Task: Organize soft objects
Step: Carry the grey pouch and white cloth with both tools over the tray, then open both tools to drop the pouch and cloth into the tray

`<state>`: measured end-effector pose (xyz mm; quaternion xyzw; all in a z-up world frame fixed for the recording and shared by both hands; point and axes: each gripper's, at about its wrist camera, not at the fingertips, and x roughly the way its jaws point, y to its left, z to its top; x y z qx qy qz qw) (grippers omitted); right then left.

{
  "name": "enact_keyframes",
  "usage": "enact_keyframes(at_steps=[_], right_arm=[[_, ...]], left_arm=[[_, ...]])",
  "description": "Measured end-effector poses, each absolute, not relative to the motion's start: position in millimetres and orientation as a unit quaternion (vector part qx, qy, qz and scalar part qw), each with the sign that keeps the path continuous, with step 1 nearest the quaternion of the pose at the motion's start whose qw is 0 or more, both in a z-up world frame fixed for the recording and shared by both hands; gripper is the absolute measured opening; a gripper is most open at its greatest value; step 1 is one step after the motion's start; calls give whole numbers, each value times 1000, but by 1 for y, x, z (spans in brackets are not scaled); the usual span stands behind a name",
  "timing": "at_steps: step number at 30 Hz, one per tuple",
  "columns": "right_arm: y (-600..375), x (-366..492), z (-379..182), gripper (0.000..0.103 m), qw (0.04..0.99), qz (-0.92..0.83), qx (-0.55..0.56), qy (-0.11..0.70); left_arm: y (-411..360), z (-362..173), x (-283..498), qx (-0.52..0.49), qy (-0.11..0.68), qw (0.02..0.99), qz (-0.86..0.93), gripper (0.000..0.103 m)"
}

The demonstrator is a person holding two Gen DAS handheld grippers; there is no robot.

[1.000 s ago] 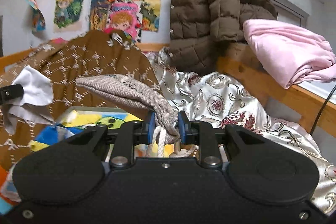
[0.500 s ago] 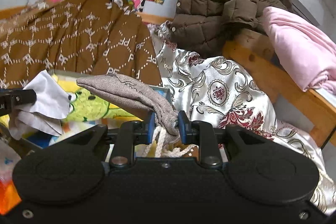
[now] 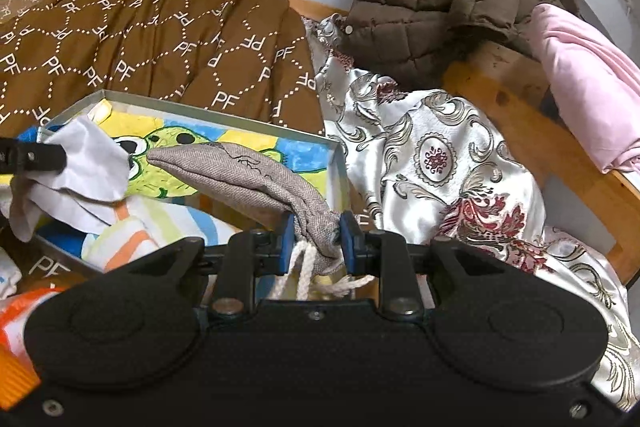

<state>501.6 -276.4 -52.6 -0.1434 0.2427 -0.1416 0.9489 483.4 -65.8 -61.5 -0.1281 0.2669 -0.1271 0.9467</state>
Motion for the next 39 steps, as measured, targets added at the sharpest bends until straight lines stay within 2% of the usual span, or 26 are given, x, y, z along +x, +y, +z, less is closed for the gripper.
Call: enact_keyframes(at_steps=[5,7,10,17,18,20,22,24,26,32,36,39], right_arm=[[-271,510,-61,21,947,-133,-144,255],[-267,511,-62,21,947,-131,-146,255],[-263,511,-61,24,947,-129,-151,254],[-273,491,-37,43,955,-134,-125,234],[-274,487,-32,45,957,-133,-119,228],[-276,476,-23,56,963,-129,-106,214],[-276,464,-12,61,968,-125,-93,197],[-279,451,0,67,973,-122,-74,181],[-282,434,12,81,979,-117,-47,160],[-295,378,43,93,989,-103,15,106],[-302,340,60,101,992,-97,35,75],[-308,310,69,102,993,-93,53,52]], left_arm=[[-70,-70,486,-124,281,943,-131,8],[-71,-70,485,-121,282,943,-132,15],[-72,-67,483,-121,280,943,-133,19],[-70,-44,471,-121,265,948,-130,47],[-70,-38,467,-119,259,950,-129,54],[-71,-25,459,-116,245,954,-128,63],[-72,-12,448,-111,229,959,-124,70],[-73,3,435,-104,210,964,-122,75],[-74,15,421,-97,192,969,-119,77],[-76,49,369,-94,143,980,-105,82],[-77,67,329,-103,115,983,-100,92],[-76,71,295,-113,100,985,-89,98]])
